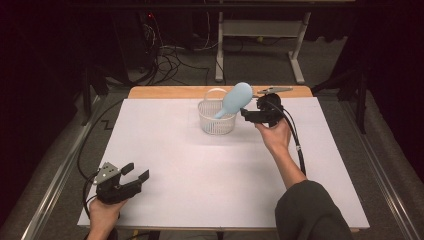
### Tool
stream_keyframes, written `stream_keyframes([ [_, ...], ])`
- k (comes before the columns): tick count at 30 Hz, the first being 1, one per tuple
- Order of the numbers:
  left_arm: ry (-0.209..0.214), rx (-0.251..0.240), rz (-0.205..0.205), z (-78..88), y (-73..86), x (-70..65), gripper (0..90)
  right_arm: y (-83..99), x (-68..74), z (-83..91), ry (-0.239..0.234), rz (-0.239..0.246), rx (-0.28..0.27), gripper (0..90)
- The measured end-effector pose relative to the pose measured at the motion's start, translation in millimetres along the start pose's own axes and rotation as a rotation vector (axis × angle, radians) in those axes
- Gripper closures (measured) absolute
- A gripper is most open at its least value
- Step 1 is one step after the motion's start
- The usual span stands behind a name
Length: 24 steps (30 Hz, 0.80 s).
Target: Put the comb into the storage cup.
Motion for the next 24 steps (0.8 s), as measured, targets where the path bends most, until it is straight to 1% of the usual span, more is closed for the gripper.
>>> stream_keyframes([
  [8, 0.000, 0.000, 0.005, 0.1, 0.3, 0.4, 33.4, -0.2, -4.3, 8.5, 0.007, 0.010, -0.023, 31.6],
  [13, -0.001, 0.001, 0.006, 0.0, 0.4, 0.6, 33.4, 0.4, -8.9, 13.7, 0.005, -0.003, -0.034, 31.6],
  [24, -0.005, -0.007, 0.009, 1.3, -0.2, 1.2, 33.5, 4.0, -16.1, 21.2, 0.008, -0.008, -0.048, 31.6],
])
Point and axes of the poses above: each handheld gripper's, and its own axes: z roughly backward along the jaws, y roughly out of its underside, x roughly to its left, the point moved 8 cm from there along -z, roughly forward along the jaws, and after that the axes turned 5 degrees about y, right-handed, at the moved point
